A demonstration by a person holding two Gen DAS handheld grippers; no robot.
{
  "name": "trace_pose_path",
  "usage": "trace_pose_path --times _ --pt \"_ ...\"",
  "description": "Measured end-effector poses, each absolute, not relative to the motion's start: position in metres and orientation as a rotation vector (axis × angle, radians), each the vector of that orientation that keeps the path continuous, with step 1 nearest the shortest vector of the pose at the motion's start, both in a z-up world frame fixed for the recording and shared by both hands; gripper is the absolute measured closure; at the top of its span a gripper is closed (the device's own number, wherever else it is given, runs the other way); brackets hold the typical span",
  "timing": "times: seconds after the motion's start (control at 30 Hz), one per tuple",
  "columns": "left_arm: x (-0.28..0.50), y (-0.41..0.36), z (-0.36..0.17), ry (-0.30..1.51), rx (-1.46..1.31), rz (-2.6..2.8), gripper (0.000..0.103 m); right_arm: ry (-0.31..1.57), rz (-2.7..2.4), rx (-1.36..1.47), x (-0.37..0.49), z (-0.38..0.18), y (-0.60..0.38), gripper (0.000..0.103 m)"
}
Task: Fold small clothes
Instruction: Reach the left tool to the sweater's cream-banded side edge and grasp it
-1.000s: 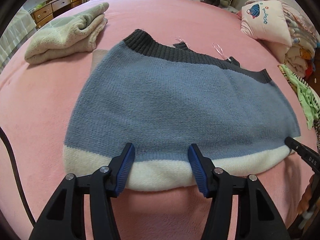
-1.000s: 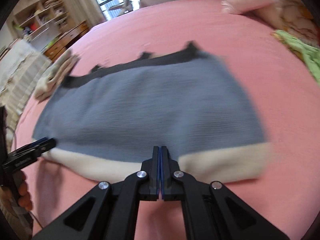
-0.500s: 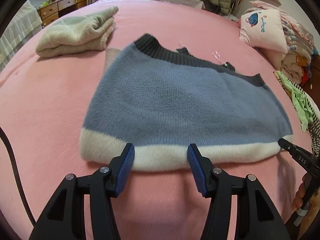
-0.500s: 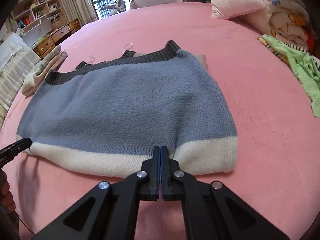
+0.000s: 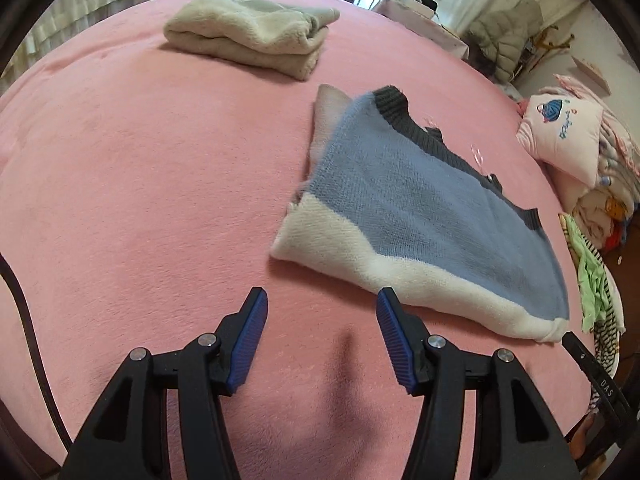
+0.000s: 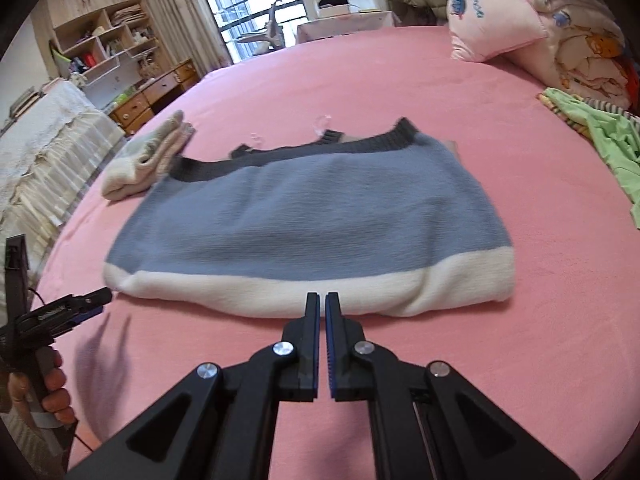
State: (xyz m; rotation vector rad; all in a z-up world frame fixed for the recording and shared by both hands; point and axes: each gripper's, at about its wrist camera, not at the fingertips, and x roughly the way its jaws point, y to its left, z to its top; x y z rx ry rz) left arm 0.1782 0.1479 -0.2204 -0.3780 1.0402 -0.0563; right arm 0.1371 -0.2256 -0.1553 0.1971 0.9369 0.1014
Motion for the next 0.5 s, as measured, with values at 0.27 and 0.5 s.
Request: trace_pose_path --times 0.27,0.5 --pt "0.176 0.144 -0.220 1.032 -0.394 -0.090 0.048 0.901 0.152 0.120 0.134 -0.146 -0.192 0.100" --pt "0.179 0.135 -0.225 1.050 -0.407 -0.124 0.048 0.912 0.191 0.125 0.131 -0.155 -0.173 0.100"
